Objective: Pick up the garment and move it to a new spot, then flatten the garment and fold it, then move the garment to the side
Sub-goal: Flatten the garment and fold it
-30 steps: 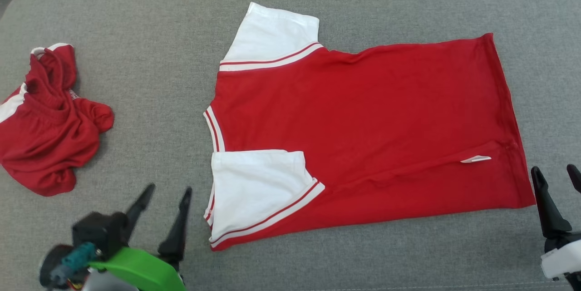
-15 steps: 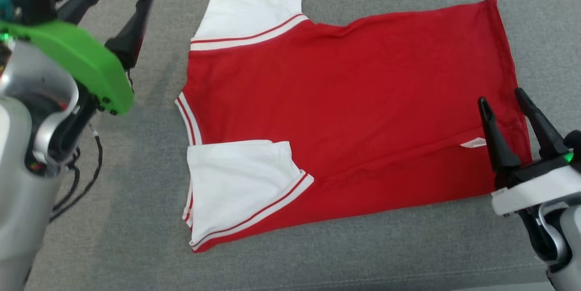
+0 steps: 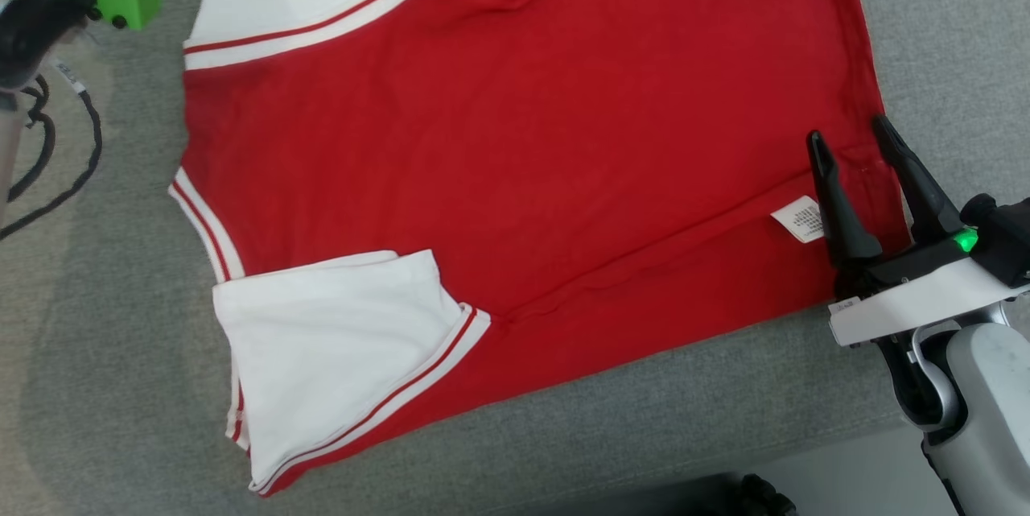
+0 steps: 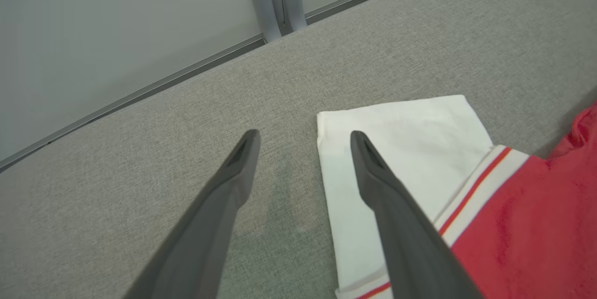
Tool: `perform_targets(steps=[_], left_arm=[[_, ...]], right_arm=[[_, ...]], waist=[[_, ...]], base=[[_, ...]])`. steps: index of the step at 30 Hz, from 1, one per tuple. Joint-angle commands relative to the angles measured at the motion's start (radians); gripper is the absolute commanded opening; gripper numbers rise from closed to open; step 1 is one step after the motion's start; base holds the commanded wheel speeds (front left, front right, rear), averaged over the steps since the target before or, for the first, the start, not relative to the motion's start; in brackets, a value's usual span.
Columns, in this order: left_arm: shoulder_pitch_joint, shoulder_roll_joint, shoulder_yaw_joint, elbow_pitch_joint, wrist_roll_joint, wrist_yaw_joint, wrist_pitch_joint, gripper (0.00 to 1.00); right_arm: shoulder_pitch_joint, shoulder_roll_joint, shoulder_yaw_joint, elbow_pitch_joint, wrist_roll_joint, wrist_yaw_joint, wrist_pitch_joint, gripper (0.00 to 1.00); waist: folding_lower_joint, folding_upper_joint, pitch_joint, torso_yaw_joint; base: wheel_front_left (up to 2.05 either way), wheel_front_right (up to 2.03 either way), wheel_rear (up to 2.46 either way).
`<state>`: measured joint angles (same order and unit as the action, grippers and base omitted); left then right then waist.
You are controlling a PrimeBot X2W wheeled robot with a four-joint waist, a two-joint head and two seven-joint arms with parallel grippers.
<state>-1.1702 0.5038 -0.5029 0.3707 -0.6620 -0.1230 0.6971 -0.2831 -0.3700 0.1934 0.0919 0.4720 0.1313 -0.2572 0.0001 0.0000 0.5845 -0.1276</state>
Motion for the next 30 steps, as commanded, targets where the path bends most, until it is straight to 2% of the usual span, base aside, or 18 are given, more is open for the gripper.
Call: perform_targets(steps=[1,10,16,17,18,19,20,21,30], left_arm=[[-0.027,0.010,-0.002,0.019,0.008,-0.002,0.000,1.00],[-0.090,0.045,-0.052,0.140,0.004,-0.008,-0.036,1.00],[-0.098,0.058,-0.089,0.176,-0.010,-0.009,-0.061,1.00],[-0.102,0.061,-0.096,0.180,-0.010,-0.009,-0.067,0.85],[-0.104,0.063,-0.101,0.182,-0.011,-0.009,-0.069,0.61],[-0.106,0.066,-0.108,0.187,-0.014,-0.008,-0.073,0.29],[-0.108,0.068,-0.113,0.191,-0.017,-0.008,-0.073,0.10],[-0.109,0.071,-0.121,0.196,-0.023,-0.006,-0.070,0.00],[-0.129,0.080,-0.169,0.187,-0.067,-0.006,-0.128,0.00]], right_arm=[[-0.021,0.009,0.003,0.002,0.003,-0.001,-0.008,1.00],[-0.034,0.048,-0.011,-0.004,-0.001,-0.001,-0.009,1.00],[-0.038,0.051,-0.014,-0.006,-0.005,-0.001,-0.009,1.00],[-0.039,0.049,-0.013,-0.007,-0.005,-0.001,-0.009,1.00],[-0.041,0.048,-0.012,-0.007,-0.006,-0.001,-0.009,1.00],[-0.043,0.046,-0.012,-0.008,-0.006,-0.001,-0.009,1.00],[-0.044,0.045,-0.013,-0.009,-0.006,-0.001,-0.009,1.00],[-0.045,0.043,-0.016,-0.011,-0.006,-0.001,-0.009,1.00],[-0.069,0.020,-0.032,-0.024,0.016,-0.001,-0.009,1.00]], waist=[[-0.0001,0.0000,0.075,-0.073],[-0.0001,0.0000,0.112,-0.105],[-0.0001,0.0000,0.112,-0.107],[-0.0001,0.0000,0.112,-0.107],[-0.0001,0.0000,0.113,-0.108],[-0.0001,0.0000,0.113,-0.109],[-0.0001,0.0000,0.113,-0.109],[-0.0001,0.0000,0.113,-0.109],[-0.0001,0.0000,0.080,-0.101]], base=[[0.00,0.00,0.00],[0.00,0.00,0.00],[0.00,0.00,0.00],[0.00,0.00,0.00],[0.00,0.00,0.00],[0.00,0.00,0.00],[0.00,0.00,0.00],[0.00,0.00,0.00],[0.00,0.00,0.00]])
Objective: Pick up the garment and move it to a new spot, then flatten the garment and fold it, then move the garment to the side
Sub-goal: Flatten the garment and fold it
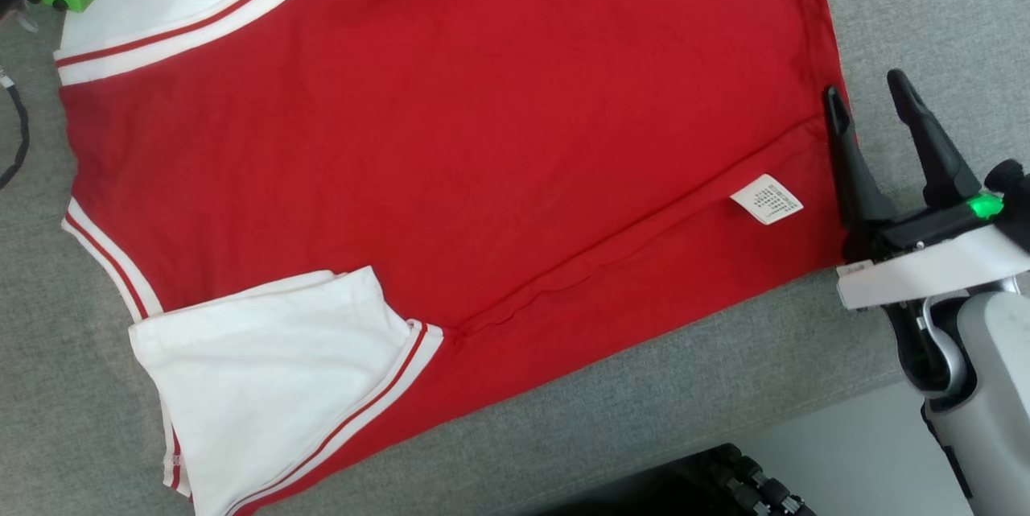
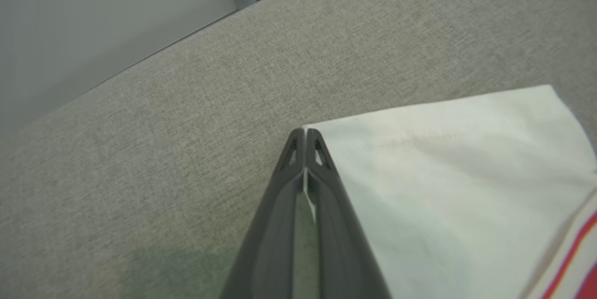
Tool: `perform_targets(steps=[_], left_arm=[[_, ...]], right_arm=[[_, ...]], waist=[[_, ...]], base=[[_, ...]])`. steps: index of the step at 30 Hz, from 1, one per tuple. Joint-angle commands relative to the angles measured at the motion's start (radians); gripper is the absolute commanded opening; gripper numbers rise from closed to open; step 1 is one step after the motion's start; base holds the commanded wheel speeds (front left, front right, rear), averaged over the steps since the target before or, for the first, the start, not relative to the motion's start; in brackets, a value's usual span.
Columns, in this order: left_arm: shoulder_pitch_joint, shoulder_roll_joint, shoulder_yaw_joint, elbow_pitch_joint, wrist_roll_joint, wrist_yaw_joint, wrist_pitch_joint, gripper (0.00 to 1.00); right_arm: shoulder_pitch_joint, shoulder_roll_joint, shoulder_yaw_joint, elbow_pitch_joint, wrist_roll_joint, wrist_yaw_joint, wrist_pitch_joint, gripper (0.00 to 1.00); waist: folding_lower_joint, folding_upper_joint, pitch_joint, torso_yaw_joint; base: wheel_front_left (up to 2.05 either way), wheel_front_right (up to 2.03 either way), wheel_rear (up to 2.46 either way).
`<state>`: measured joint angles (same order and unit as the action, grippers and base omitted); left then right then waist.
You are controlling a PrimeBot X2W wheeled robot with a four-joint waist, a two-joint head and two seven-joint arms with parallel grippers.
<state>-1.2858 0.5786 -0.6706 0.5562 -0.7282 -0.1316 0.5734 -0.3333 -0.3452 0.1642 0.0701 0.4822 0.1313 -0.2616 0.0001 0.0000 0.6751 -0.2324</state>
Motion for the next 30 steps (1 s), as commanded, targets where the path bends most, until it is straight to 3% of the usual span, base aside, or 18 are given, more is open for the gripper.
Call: perform_targets(steps=[1,6,16,25,30], left_arm=[[-0.015,0.004,-0.006,0.001,-0.008,0.003,-0.011,0.00],[-0.012,0.000,-0.041,-0.012,-0.045,0.003,-0.030,0.00],[-0.009,0.010,-0.112,-0.074,-0.098,0.003,-0.036,0.00],[-0.014,0.009,-0.162,-0.113,-0.117,0.003,-0.051,0.00],[-0.018,-0.001,-0.188,-0.121,-0.124,0.003,-0.063,0.00]], right_arm=[[-0.031,-0.010,0.005,0.010,0.020,-0.001,-0.004,1.00],[-0.167,-0.026,0.021,0.075,0.037,-0.001,0.153,1.00],[-0.489,0.118,-0.040,0.281,-0.144,-0.001,0.630,1.00],[-0.620,0.167,-0.132,0.423,-0.276,-0.001,0.780,1.00],[-0.651,0.185,-0.163,0.480,-0.282,-0.001,0.811,1.00]], waist=[[-0.0001,0.0000,-0.019,0.005],[-0.0001,0.0000,-0.062,0.017],[-0.0001,0.0000,-0.105,0.064],[-0.0001,0.0000,-0.100,0.104],[-0.0001,0.0000,-0.100,0.120]], base=[[0.00,0.00,0.00],[0.00,0.00,0.00],[0.00,0.00,0.00],[0.00,0.00,0.00],[0.00,0.00,0.00]])
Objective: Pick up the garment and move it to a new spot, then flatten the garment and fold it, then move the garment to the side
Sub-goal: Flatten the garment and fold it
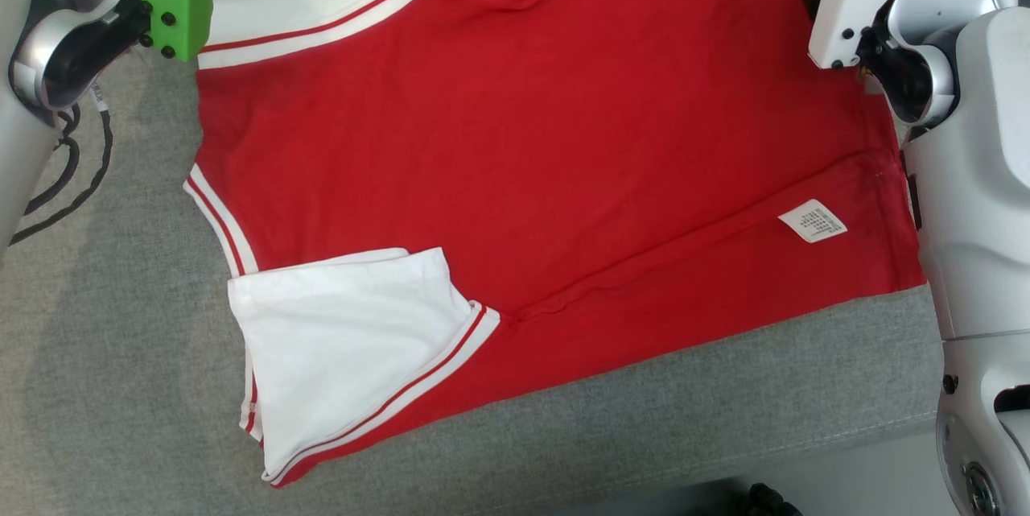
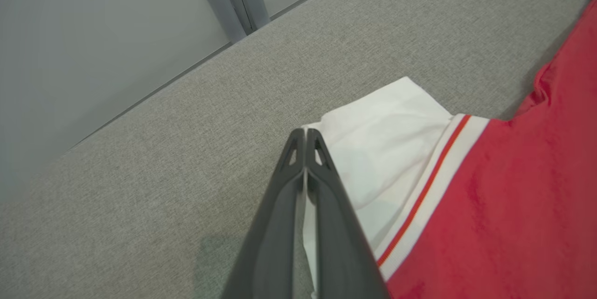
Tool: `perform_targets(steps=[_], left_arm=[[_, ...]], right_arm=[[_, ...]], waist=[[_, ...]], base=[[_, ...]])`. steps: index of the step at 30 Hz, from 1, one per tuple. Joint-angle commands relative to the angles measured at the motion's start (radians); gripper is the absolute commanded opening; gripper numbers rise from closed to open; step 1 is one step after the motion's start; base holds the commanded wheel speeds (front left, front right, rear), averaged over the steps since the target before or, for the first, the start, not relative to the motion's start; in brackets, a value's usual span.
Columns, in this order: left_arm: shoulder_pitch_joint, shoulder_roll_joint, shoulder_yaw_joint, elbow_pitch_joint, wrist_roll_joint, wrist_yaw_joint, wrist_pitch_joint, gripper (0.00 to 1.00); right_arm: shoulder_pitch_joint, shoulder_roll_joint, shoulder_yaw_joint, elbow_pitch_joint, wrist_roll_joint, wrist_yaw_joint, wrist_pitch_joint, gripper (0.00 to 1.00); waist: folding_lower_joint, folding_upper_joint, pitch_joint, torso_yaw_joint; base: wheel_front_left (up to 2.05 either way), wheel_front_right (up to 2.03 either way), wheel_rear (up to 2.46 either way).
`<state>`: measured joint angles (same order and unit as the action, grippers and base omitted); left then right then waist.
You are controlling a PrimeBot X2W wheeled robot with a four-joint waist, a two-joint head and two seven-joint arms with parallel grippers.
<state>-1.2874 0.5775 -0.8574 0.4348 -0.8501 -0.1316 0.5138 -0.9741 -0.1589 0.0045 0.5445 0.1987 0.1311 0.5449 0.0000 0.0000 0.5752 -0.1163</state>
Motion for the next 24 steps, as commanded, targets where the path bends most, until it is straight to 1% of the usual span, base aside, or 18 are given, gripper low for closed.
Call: perform_targets(steps=[1,4,11,22,23,24], left_arm=[[-0.018,-0.002,-0.006,0.000,-0.004,0.003,-0.007,0.00],[-0.023,-0.005,-0.017,-0.001,-0.010,0.003,-0.014,0.00],[-0.027,-0.003,-0.043,-0.001,-0.029,0.002,-0.030,0.00],[-0.039,-0.009,-0.077,-0.004,-0.053,0.002,-0.053,0.00],[-0.039,-0.009,-0.080,-0.004,-0.055,0.002,-0.053,0.00],[-0.040,-0.009,-0.083,-0.005,-0.057,0.002,-0.056,0.00]], right_arm=[[-0.013,0.000,-0.004,0.014,0.004,-0.001,0.006,1.00],[-0.023,0.008,-0.006,0.035,0.016,-0.001,0.001,1.00],[-0.045,0.000,-0.007,0.073,0.032,-0.001,-0.029,1.00],[-0.088,-0.034,-0.021,0.134,0.027,-0.001,-0.045,1.00],[-0.092,-0.036,-0.024,0.138,0.026,-0.001,-0.045,0.95],[-0.098,-0.039,-0.026,0.142,0.025,-0.001,-0.045,0.73]], waist=[[0.0000,0.0000,0.000,0.006],[0.0000,0.0000,0.000,0.015],[0.0000,0.0000,0.001,0.031],[0.0000,0.0000,0.008,0.062],[0.0000,0.0000,0.009,0.064],[0.0000,0.0000,0.010,0.066]], base=[[0.00,0.00,0.00],[0.00,0.00,0.00],[0.00,0.00,0.00],[0.00,0.00,0.00],[0.00,0.00,0.00],[0.00,0.00,0.00]])
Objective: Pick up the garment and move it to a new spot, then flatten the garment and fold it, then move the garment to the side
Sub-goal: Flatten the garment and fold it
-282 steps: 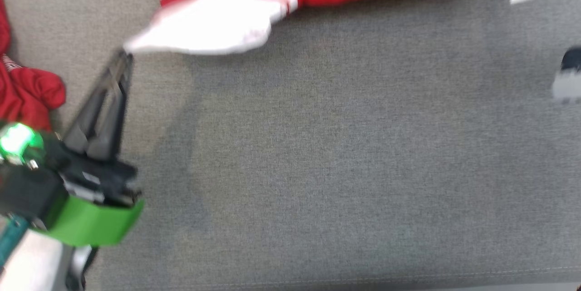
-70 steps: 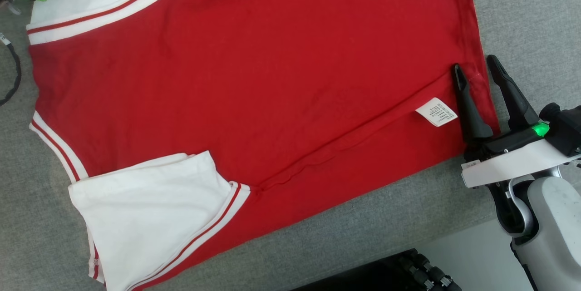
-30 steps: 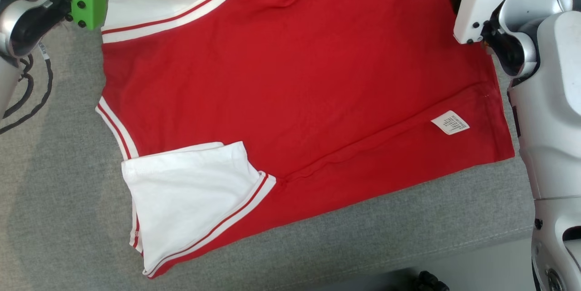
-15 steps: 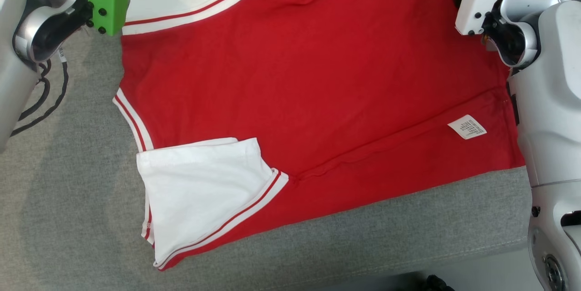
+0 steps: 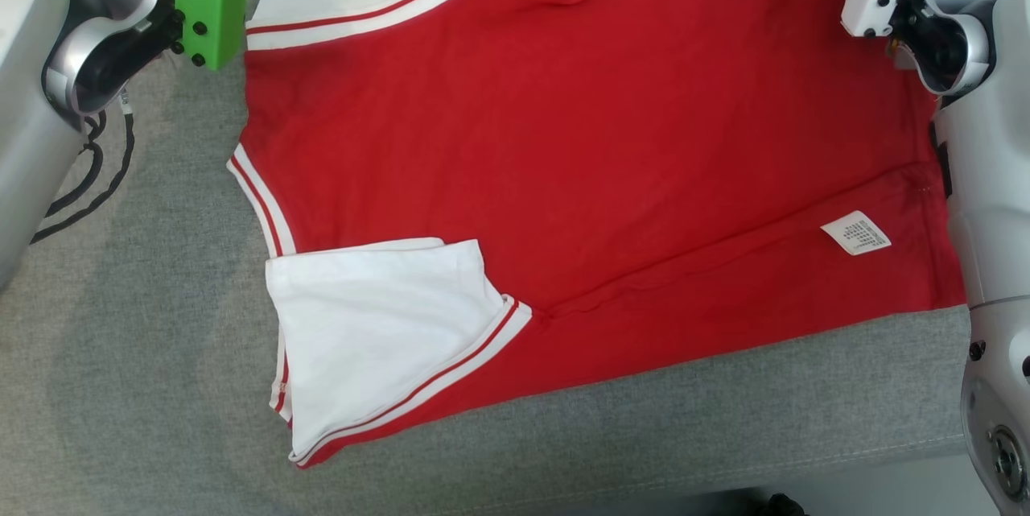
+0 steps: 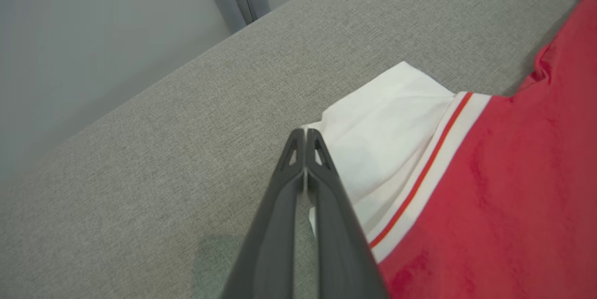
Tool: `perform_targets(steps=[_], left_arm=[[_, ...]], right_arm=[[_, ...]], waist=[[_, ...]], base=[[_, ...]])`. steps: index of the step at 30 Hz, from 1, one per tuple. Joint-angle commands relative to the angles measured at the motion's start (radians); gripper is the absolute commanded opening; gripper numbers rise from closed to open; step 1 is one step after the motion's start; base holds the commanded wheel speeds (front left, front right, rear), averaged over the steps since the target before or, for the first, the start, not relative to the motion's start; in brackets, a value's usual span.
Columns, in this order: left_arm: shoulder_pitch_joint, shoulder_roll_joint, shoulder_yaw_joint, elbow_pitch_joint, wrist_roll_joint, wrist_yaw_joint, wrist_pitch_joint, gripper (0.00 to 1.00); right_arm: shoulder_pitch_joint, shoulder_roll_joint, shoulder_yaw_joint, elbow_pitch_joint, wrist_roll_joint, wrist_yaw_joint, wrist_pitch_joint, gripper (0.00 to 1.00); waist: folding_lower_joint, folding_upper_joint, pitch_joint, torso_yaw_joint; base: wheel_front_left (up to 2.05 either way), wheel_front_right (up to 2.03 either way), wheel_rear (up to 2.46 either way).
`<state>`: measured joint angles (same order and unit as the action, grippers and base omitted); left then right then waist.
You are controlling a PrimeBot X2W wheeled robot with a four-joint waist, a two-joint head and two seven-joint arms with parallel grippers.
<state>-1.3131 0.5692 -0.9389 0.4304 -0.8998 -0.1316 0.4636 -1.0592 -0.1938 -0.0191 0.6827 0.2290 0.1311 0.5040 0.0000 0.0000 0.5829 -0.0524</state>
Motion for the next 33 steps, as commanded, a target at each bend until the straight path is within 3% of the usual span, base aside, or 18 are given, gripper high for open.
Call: perform_targets(steps=[1,2,3,4,12,22,33], left_arm=[[-0.017,0.000,-0.004,0.000,-0.008,0.002,-0.007,0.00],[-0.018,0.001,-0.006,0.000,-0.009,0.002,-0.009,0.00],[-0.019,0.002,-0.009,0.000,-0.012,0.002,-0.011,0.00],[-0.019,0.004,-0.011,0.001,-0.014,0.002,-0.013,0.00],[-0.027,0.017,-0.013,0.000,-0.006,0.002,-0.081,0.00],[-0.034,0.053,0.010,-0.033,-0.002,0.002,-0.253,0.00],[0.099,0.107,0.024,-0.161,-0.111,0.003,-0.323,0.00]], right_arm=[[-0.018,-0.007,-0.005,0.006,-0.006,-0.001,-0.004,0.43],[-0.020,-0.008,-0.007,0.007,-0.008,-0.001,-0.006,0.33],[-0.020,-0.008,-0.007,0.009,-0.010,-0.001,-0.005,0.09],[-0.020,-0.008,-0.006,0.011,-0.009,-0.001,-0.005,0.00],[-0.030,-0.022,-0.006,0.004,0.010,-0.001,-0.009,0.00],[0.033,-0.080,-0.037,-0.086,0.150,-0.001,-0.031,0.00],[0.190,-0.148,-0.023,-0.255,0.293,-0.001,-0.009,0.00]], waist=[[0.0000,0.0000,0.003,0.004],[0.0000,0.0000,0.004,0.006],[0.0000,0.0000,0.005,0.007],[0.0000,0.0000,0.005,0.008],[0.0000,0.0000,0.005,0.016],[0.0000,0.0000,-0.031,0.041],[0.0000,0.0000,-0.080,0.080]], base=[[0.00,0.00,0.00],[0.00,0.00,0.00],[0.00,0.00,0.00],[0.00,0.00,0.00],[0.00,0.00,0.00],[0.00,0.00,0.00],[0.00,0.00,0.00]])
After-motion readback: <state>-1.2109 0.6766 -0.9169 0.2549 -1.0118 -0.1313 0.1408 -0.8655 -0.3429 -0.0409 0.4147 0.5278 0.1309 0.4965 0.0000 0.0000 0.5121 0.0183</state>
